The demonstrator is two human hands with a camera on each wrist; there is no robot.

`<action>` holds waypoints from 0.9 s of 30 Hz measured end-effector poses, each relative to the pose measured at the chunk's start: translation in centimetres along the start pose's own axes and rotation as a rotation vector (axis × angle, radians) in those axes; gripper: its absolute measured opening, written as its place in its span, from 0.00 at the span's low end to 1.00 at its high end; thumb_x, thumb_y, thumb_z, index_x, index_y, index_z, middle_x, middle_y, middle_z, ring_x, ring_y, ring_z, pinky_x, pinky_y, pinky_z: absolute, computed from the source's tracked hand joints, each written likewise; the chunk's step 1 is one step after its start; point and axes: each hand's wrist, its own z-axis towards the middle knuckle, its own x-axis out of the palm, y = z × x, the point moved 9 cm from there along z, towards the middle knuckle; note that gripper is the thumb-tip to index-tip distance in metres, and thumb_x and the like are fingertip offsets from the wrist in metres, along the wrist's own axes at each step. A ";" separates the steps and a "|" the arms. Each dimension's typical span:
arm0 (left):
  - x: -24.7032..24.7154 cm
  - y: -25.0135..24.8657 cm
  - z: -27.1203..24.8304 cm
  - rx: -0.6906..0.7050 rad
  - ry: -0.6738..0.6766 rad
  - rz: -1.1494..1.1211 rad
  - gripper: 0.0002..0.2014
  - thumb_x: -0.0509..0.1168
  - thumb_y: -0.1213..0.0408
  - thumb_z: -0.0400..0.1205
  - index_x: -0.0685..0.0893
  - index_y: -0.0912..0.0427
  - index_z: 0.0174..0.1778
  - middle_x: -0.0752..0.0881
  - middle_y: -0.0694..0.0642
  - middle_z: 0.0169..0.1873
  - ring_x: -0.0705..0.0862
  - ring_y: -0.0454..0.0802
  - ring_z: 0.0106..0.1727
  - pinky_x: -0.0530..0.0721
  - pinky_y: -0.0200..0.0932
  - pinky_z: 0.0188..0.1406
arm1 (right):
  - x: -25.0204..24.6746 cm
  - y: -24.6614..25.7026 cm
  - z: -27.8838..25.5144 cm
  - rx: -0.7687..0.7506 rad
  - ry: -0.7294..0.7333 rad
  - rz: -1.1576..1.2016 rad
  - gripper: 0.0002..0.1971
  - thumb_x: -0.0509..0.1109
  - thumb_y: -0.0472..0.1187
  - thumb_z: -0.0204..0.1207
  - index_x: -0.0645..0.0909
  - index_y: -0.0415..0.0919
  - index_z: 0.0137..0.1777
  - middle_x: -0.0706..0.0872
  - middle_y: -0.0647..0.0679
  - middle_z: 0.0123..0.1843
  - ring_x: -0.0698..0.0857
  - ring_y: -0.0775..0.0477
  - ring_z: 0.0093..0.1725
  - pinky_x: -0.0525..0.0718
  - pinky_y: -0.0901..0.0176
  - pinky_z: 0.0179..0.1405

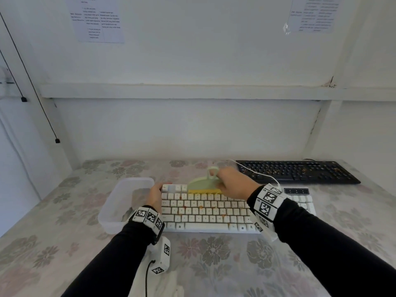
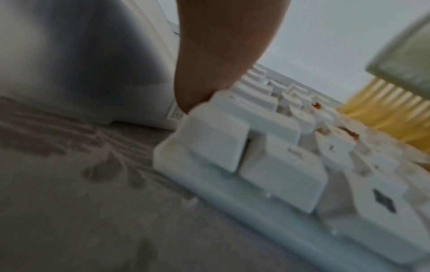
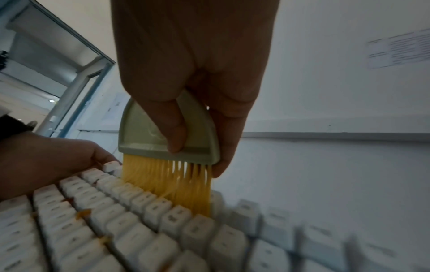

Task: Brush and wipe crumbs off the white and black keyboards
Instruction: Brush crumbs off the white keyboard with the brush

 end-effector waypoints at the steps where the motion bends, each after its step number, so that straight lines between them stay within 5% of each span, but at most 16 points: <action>1: 0.1 -0.1 -0.1 0.009 0.005 0.001 0.15 0.61 0.54 0.76 0.85 0.57 0.29 0.85 0.61 0.26 0.83 0.59 0.27 0.83 0.47 0.37 | -0.2 -0.9 -0.4 0.026 0.002 -0.007 0.14 0.59 0.30 0.78 0.75 0.37 0.62 0.78 0.49 0.46 0.79 0.49 0.45 0.73 0.66 0.43; 6: 0.6 -0.1 -0.1 0.012 0.021 -0.008 0.15 0.59 0.54 0.79 0.83 0.57 0.30 0.84 0.59 0.24 0.82 0.57 0.24 0.82 0.44 0.34 | -1.5 -4.8 -2.7 0.136 0.009 -0.044 0.11 0.61 0.31 0.77 0.77 0.32 0.57 0.70 0.57 0.32 0.71 0.62 0.28 0.65 0.73 0.24; 10: 0.4 -0.4 -0.2 0.042 -0.008 -0.020 0.15 0.57 0.56 0.81 0.84 0.56 0.33 0.83 0.58 0.20 0.82 0.55 0.21 0.82 0.42 0.27 | -2.7 -4.3 -2.9 0.078 -0.070 0.023 0.17 0.62 0.31 0.75 0.74 0.34 0.64 0.71 0.59 0.35 0.72 0.60 0.30 0.66 0.73 0.27; 12: 0.5 -0.6 -0.6 0.060 -0.006 -0.027 0.15 0.56 0.57 0.81 0.84 0.56 0.35 0.83 0.57 0.18 0.82 0.54 0.18 0.82 0.40 0.23 | -3.1 -2.7 -2.5 0.033 -0.104 0.063 0.17 0.62 0.31 0.76 0.73 0.34 0.65 0.78 0.52 0.41 0.75 0.54 0.34 0.66 0.74 0.29; 16: 0.4 -0.8 -0.8 0.077 -0.031 -0.040 0.15 0.55 0.57 0.81 0.84 0.57 0.35 0.83 0.56 0.16 0.81 0.52 0.16 0.82 0.39 0.18 | -2.3 0.9 -1.2 -0.055 -0.132 0.079 0.15 0.62 0.31 0.77 0.74 0.34 0.63 0.77 0.47 0.44 0.77 0.47 0.44 0.69 0.64 0.38; 19: 0.5 -1.0 -0.8 0.091 -0.026 -0.053 0.15 0.55 0.58 0.81 0.83 0.57 0.36 0.82 0.56 0.16 0.81 0.52 0.15 0.81 0.39 0.17 | -0.9 2.5 -0.8 -0.101 -0.085 0.067 0.14 0.60 0.31 0.78 0.75 0.36 0.63 0.77 0.49 0.44 0.76 0.50 0.42 0.67 0.72 0.34; 24: 0.4 -0.9 -1.1 0.082 -0.032 -0.049 0.15 0.55 0.58 0.82 0.84 0.56 0.36 0.82 0.55 0.15 0.81 0.51 0.14 0.81 0.39 0.18 | -0.5 -0.8 -2.1 0.044 -0.059 0.029 0.13 0.59 0.29 0.78 0.78 0.35 0.61 0.81 0.46 0.48 0.75 0.51 0.41 0.72 0.66 0.42; 27: 0.5 -1.0 -1.4 0.086 -0.039 -0.044 0.15 0.55 0.57 0.82 0.84 0.56 0.36 0.82 0.55 0.15 0.81 0.52 0.15 0.81 0.40 0.25 | -1.0 -3.7 -3.6 0.131 -0.043 0.015 0.13 0.59 0.27 0.78 0.79 0.34 0.59 0.78 0.50 0.38 0.74 0.57 0.30 0.69 0.74 0.30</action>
